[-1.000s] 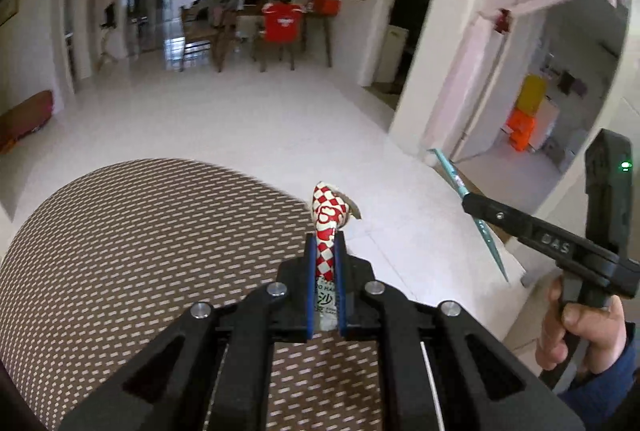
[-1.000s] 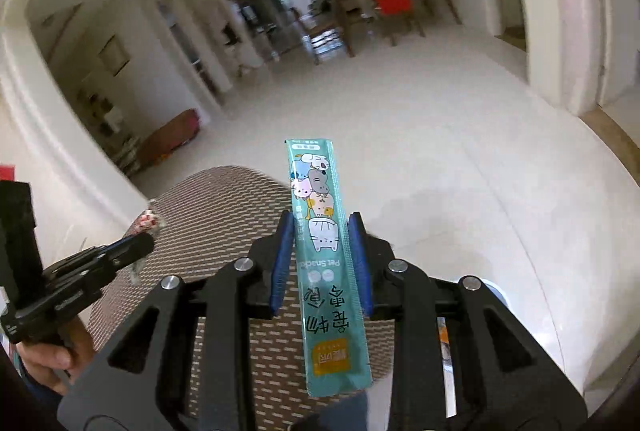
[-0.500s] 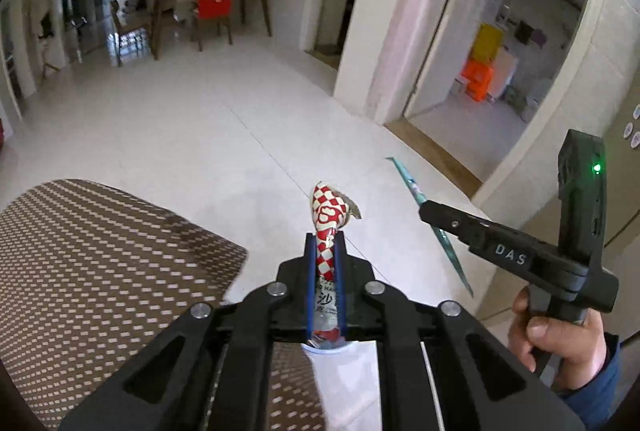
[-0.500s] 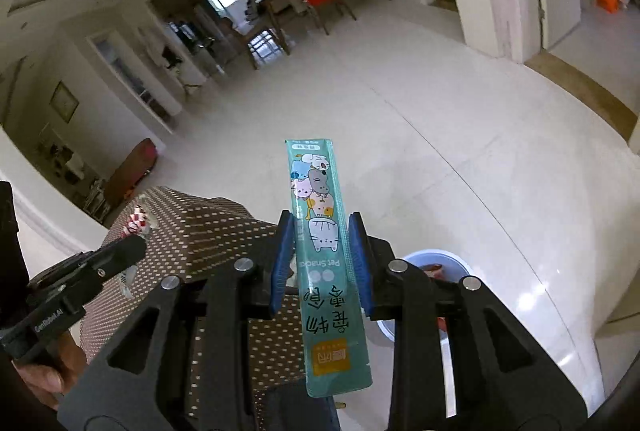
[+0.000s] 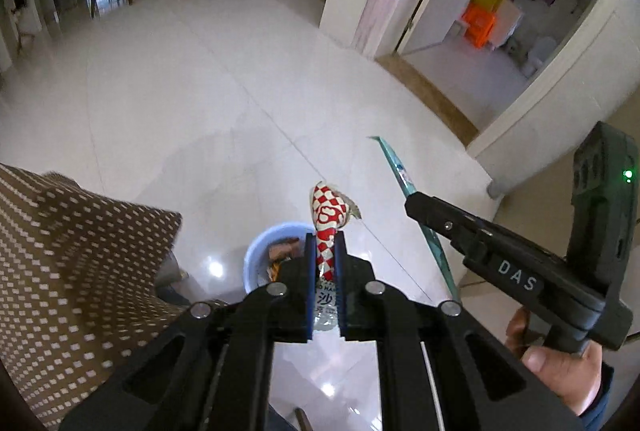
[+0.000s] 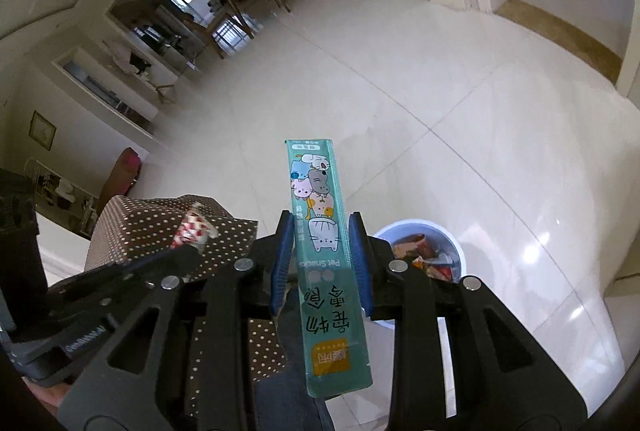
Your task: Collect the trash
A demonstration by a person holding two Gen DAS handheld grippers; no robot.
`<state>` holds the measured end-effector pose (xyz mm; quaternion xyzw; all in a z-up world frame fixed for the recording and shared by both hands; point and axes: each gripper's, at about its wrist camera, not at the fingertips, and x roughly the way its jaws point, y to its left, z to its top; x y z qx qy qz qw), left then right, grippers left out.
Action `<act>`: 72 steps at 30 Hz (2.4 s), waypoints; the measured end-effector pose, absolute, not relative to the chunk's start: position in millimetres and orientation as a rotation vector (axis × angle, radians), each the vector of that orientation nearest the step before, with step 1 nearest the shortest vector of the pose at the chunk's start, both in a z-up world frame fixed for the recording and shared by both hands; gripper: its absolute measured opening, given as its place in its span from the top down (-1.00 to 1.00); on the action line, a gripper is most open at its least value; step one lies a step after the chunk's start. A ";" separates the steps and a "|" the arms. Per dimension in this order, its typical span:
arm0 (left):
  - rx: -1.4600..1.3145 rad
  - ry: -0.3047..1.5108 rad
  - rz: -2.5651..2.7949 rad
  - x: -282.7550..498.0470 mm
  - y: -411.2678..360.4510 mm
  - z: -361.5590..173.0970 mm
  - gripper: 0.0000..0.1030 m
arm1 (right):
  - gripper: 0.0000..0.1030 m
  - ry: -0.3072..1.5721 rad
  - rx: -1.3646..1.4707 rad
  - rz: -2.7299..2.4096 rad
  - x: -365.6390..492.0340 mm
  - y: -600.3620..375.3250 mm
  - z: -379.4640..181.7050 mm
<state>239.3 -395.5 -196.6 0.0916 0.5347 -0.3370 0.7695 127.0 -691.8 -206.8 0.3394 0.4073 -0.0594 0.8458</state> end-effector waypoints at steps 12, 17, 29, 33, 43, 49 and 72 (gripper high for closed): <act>0.176 1.232 -0.660 279.7 -403.3 -219.6 -0.57 | -0.71 0.872 0.822 -0.192 134.2 -712.1 -239.3; 0.197 1.167 -0.629 271.3 -391.0 -198.8 -0.69 | -0.88 0.888 0.810 -0.253 125.6 -712.0 -238.3; 0.212 0.931 -0.610 212.5 -345.4 -118.8 -0.81 | -0.88 0.806 0.696 -0.293 94.8 -669.7 -159.8; 0.164 0.813 -0.577 187.0 -308.8 -84.1 -0.81 | -0.88 0.740 0.613 -0.270 82.9 -637.6 -113.1; 0.123 0.577 -0.409 114.0 -192.1 -2.8 -0.82 | -0.88 0.561 0.373 -0.177 37.6 -522.2 -2.5; 0.072 0.497 -0.264 71.0 -132.1 36.7 -0.85 | -0.88 0.486 0.258 -0.124 13.2 -464.2 30.2; 0.030 0.236 -0.039 -34.9 -55.4 98.0 -0.91 | -0.88 0.289 0.094 -0.170 -80.4 -361.1 58.6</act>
